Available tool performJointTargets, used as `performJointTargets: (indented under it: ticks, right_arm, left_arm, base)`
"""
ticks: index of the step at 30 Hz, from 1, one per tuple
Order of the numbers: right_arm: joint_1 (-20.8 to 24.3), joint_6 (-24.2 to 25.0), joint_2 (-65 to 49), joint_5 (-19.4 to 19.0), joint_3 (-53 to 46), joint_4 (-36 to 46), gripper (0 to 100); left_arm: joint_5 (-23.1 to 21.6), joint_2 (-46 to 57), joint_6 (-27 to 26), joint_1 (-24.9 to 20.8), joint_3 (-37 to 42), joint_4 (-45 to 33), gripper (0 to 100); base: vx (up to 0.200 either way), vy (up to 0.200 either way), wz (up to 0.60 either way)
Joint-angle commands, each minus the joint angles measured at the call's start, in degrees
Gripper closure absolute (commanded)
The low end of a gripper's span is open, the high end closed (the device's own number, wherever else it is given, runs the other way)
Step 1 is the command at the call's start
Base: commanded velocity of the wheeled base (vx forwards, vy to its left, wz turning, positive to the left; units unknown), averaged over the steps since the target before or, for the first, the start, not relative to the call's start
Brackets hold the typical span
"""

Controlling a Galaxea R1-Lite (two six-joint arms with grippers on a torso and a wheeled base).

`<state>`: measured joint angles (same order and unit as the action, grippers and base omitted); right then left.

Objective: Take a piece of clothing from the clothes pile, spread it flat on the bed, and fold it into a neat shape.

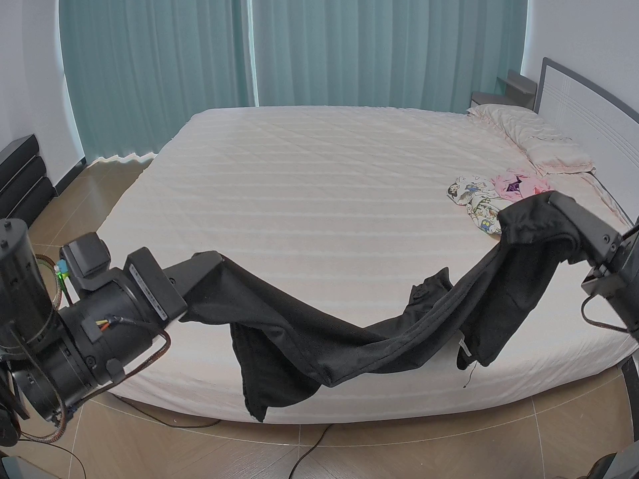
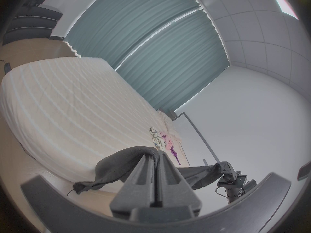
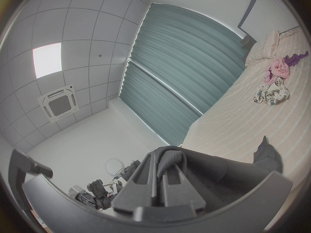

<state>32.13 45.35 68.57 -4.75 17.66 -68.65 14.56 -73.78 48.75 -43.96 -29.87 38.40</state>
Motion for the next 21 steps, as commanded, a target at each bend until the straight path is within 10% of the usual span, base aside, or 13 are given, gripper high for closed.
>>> performJointTargets:
  ticks: [1, 21]
  right_arm:
    - [-5.5, 3.52, -11.44, -0.43, 15.38, 16.0, 100]
    - [-21.15, 8.35, 17.47, -3.51, 38.94, 24.35, 100]
  left_arm:
    - [0.56, 5.66, -1.73, 0.28, -3.0, -0.7, 100]
    - [-0.05, -7.52, -1.82, 6.08, -12.58, -6.76, 100]
  base:
    - [0.0, 0.0, 0.0]
    - [0.0, 0.0, 0.0]
